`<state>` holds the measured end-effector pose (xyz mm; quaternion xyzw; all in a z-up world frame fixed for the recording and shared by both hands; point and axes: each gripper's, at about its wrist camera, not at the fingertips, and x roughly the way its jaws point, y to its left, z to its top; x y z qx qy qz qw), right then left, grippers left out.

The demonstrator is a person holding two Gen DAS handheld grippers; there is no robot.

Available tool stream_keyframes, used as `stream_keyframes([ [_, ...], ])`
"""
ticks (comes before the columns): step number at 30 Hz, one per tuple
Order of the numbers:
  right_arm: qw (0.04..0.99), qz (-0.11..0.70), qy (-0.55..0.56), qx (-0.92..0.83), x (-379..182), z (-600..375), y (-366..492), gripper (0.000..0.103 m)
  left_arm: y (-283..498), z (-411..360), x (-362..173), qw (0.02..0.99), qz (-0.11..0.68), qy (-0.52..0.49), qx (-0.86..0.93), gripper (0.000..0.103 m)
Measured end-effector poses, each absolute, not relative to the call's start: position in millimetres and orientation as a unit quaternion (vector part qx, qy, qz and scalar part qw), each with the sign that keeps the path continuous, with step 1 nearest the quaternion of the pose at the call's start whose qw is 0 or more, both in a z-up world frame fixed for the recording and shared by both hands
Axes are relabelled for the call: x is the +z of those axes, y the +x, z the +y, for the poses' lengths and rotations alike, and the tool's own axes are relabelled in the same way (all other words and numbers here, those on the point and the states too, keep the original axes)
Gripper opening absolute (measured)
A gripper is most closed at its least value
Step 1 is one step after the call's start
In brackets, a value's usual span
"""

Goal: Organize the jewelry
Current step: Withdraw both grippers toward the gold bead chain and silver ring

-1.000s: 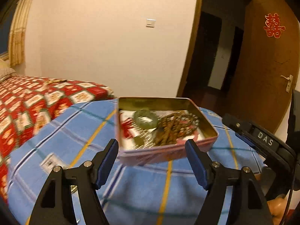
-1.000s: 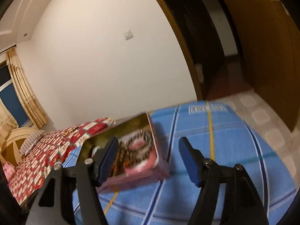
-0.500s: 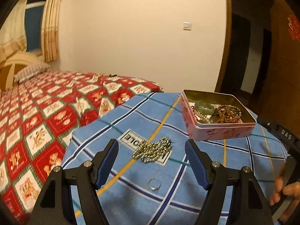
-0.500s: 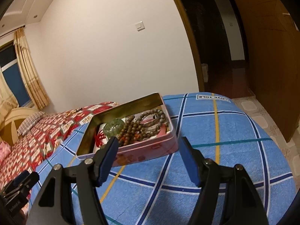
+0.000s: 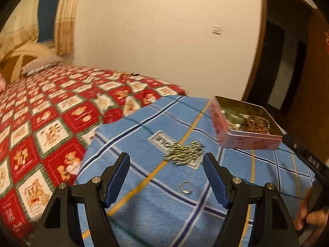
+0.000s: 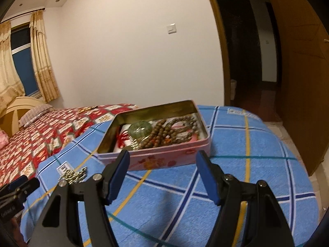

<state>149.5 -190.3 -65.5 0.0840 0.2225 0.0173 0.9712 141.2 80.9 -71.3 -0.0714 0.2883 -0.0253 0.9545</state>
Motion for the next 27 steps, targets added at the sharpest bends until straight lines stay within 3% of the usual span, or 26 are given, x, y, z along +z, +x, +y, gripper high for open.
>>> stream_keyframes([
  [2, 0.968, 0.235, 0.084, 0.037, -67.8, -183.8, 150.4, 0.069, 142.7, 91.5, -73.5, 0.951, 0.297, -0.089, -0.018, 0.074],
  [8, 0.942, 0.292, 0.089, 0.139, -78.1, -144.3, 155.3, 0.047, 144.9, 100.8, -73.0, 0.952, 0.301, -0.055, 0.027, 0.074],
  [14, 0.909, 0.351, 0.077, 0.212, -87.6, -89.9, 187.0, 0.047, 144.1, 111.0, -75.1, 0.951, 0.303, -0.061, 0.019, 0.074],
  [16, 0.903, 0.361, 0.07, 0.221, -91.4, -76.0, 197.8, 0.05, 145.0, 115.5, -75.6, 0.949, 0.306, -0.073, 0.019, 0.074],
  [18, 0.896, 0.373, 0.071, 0.229, -92.5, -64.9, 209.6, 0.071, 146.3, 120.5, -77.1, 0.946, 0.31, -0.086, 0.023, 0.074],
  [19, 0.894, 0.376, 0.076, 0.232, -93.1, -60.9, 215.4, 0.075, 147.0, 122.1, -77.8, 0.945, 0.312, -0.091, 0.024, 0.074],
  [25, 0.885, 0.41, 0.011, 0.221, -109.0, -20.7, 246.7, 0.079, 149.9, 127.4, -81.7, 0.94, 0.325, -0.104, 0.019, 0.073],
  [26, 0.889, 0.403, -0.012, 0.217, -106.0, -13.3, 245.5, 0.072, 150.2, 128.1, -82.0, 0.939, 0.326, -0.106, 0.019, 0.073],
  [27, 0.885, 0.407, -0.027, 0.225, -106.8, -8.4, 245.6, 0.049, 150.7, 128.6, -82.5, 0.938, 0.328, -0.107, 0.019, 0.073],
])
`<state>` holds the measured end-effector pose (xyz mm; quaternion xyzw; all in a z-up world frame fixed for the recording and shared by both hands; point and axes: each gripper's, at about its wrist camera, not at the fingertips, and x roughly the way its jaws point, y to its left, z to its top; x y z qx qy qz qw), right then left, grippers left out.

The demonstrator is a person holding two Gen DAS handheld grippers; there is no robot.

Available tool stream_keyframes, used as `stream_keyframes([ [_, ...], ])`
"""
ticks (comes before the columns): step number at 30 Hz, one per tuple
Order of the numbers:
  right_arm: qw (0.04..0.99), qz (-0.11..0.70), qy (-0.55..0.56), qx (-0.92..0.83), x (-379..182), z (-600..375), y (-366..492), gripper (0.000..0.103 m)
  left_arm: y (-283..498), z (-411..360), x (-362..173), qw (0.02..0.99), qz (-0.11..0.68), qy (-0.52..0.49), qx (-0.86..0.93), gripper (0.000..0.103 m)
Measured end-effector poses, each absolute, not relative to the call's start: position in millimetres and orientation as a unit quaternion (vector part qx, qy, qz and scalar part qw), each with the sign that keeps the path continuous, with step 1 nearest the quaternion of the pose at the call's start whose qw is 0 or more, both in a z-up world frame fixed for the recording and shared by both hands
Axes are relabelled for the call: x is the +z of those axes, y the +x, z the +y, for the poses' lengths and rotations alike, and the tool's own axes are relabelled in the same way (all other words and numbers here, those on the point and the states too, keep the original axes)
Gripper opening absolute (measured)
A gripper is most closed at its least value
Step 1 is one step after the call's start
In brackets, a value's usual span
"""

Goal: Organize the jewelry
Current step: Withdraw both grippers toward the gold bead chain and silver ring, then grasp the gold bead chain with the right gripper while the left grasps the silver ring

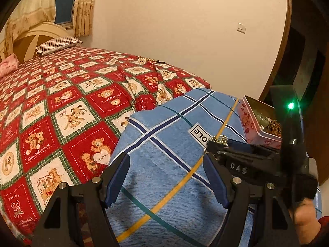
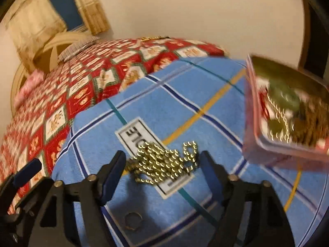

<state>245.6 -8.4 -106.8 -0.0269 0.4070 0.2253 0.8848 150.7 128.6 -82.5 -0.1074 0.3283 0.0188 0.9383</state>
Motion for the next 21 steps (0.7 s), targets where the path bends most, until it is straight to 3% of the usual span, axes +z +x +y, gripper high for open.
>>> stream_keyframes([
  [1, 0.886, 0.406, -0.047, 0.218, -107.4, -5.7, 243.8, 0.042, 150.9, 128.7, -82.8, 0.938, 0.33, -0.108, 0.018, 0.074],
  [2, 0.887, 0.403, -0.066, 0.214, -106.2, -5.0, 240.8, 0.028, 151.5, 127.9, -83.3, 0.937, 0.332, -0.107, 0.016, 0.074],
  [3, 0.882, 0.409, -0.057, 0.227, -106.2, -10.3, 240.1, 0.024, 152.1, 127.3, -83.5, 0.937, 0.334, -0.105, 0.012, 0.073],
  [7, 0.889, 0.402, -0.055, 0.211, -106.0, -31.7, 227.3, 0.022, 151.7, 118.2, -81.6, 0.939, 0.332, -0.086, -0.008, 0.073],
  [11, 0.908, 0.365, 0.024, 0.204, -89.8, -77.7, 203.6, 0.022, 148.2, 97.5, -77.0, 0.943, 0.324, -0.044, -0.055, 0.073],
  [17, 0.929, 0.322, 0.08, 0.163, -74.9, -140.3, 170.1, 0.022, 162.2, 45.5, -85.3, 0.921, 0.369, 0.03, -0.12, 0.073],
  [18, 0.931, 0.32, 0.089, 0.154, -76.1, -149.4, 165.8, 0.022, 165.7, 41.4, -87.9, 0.917, 0.379, 0.032, -0.124, 0.072],
  [20, 0.931, 0.32, 0.096, 0.147, -78.5, -156.0, 166.0, 0.022, 175.2, 37.9, -95.0, 0.904, 0.404, 0.022, -0.135, 0.056],
  [21, 0.93, 0.322, 0.098, 0.145, -80.4, -158.7, 165.2, 0.022, 178.3, 38.4, -98.9, 0.899, 0.416, 0.015, -0.138, 0.041],
])
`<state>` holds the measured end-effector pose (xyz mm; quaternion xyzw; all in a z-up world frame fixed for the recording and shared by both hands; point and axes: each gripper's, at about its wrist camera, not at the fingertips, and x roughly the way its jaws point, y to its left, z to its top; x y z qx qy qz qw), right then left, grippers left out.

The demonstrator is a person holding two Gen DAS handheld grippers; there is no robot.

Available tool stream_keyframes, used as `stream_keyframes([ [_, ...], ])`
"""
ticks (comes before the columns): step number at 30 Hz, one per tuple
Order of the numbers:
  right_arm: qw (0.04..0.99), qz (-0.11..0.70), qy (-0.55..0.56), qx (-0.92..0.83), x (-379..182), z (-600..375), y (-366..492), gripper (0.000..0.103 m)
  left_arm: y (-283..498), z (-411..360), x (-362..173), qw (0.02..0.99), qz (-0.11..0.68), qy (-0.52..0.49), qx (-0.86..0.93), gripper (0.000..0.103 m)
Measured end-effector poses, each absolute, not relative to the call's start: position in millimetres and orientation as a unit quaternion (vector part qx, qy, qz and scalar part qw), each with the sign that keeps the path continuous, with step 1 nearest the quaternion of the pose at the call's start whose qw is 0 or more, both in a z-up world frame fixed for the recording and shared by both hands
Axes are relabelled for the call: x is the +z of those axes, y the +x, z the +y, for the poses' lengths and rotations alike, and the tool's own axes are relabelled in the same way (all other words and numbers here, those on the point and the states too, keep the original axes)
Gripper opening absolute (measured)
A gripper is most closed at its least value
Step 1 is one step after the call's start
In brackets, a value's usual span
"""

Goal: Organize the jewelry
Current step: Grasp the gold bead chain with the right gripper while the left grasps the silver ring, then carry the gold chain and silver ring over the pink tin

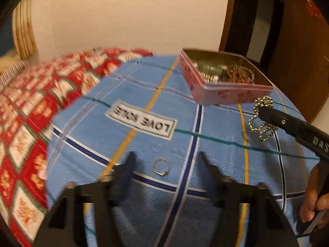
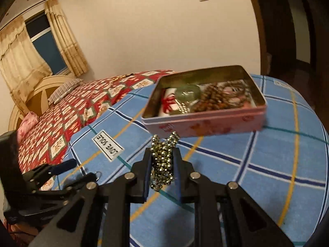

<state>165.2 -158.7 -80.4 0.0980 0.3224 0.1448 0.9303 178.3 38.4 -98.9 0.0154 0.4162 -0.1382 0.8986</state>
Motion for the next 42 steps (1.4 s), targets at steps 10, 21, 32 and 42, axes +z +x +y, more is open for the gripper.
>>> stream_keyframes([
  [10, 0.926, 0.333, 0.092, 0.154, -87.3, -149.2, 165.6, 0.022, 176.6, 29.7, -106.2, 0.891, 0.434, 0.033, -0.129, 0.024],
  [21, 0.934, 0.316, 0.106, 0.129, -87.4, -159.4, 164.7, 0.022, 168.0, 27.1, -99.8, 0.904, 0.402, 0.038, -0.141, 0.019],
  [32, 0.939, 0.319, 0.103, 0.073, -80.5, -168.2, 160.3, 0.022, 178.7, 23.3, -88.8, 0.898, 0.401, -0.001, -0.179, 0.019],
  [42, 0.945, 0.323, 0.038, 0.047, -51.8, -166.3, 131.0, 0.022, 179.2, -1.4, -42.2, 0.911, 0.34, -0.005, -0.232, 0.019],
])
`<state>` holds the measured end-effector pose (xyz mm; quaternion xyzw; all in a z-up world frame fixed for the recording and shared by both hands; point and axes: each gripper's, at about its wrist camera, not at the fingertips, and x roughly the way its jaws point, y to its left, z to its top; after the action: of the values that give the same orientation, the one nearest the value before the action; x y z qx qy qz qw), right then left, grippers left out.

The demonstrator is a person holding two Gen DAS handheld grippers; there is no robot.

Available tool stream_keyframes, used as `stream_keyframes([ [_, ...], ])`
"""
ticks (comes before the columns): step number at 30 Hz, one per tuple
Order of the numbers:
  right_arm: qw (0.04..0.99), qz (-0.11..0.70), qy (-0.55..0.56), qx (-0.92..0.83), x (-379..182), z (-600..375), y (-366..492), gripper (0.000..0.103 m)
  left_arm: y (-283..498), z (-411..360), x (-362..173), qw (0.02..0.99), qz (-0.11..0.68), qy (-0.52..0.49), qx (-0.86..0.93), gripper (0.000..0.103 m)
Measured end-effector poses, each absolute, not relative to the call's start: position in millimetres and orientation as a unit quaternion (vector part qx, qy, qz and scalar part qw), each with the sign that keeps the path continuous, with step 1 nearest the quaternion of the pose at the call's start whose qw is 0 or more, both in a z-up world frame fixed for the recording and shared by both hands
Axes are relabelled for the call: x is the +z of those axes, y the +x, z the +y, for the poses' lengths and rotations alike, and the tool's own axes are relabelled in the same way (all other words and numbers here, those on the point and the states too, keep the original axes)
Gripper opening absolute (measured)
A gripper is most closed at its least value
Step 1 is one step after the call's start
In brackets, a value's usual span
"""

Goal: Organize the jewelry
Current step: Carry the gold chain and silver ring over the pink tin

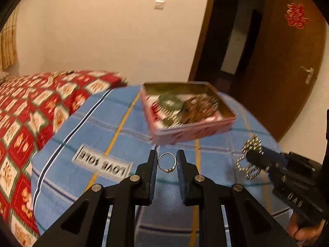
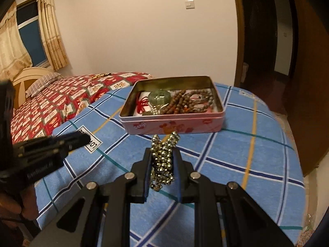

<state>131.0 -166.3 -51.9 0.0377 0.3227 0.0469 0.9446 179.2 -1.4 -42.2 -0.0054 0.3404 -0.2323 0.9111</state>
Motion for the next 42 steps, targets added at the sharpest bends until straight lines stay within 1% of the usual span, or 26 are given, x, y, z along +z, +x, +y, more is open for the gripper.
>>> stream_keyframes([
  [5, 0.948, 0.316, 0.023, 0.023, -38.3, -169.8, 115.8, 0.022, 170.6, -17.7, -28.4, 0.909, 0.319, -0.005, -0.269, 0.019],
  [10, 0.948, 0.316, 0.04, 0.002, -29.8, -175.7, 104.3, 0.022, 162.7, -26.7, -17.5, 0.905, 0.304, -0.009, -0.297, 0.019],
  [20, 0.953, 0.301, 0.029, 0.002, -16.3, -160.5, 93.4, 0.022, 147.8, -18.8, -2.5, 0.91, 0.283, -0.024, -0.302, 0.019],
  [42, 0.953, 0.292, 0.076, 0.039, -26.1, -175.2, 123.7, 0.022, 159.0, -1.1, -19.2, 0.92, 0.302, -0.043, -0.245, 0.019],
])
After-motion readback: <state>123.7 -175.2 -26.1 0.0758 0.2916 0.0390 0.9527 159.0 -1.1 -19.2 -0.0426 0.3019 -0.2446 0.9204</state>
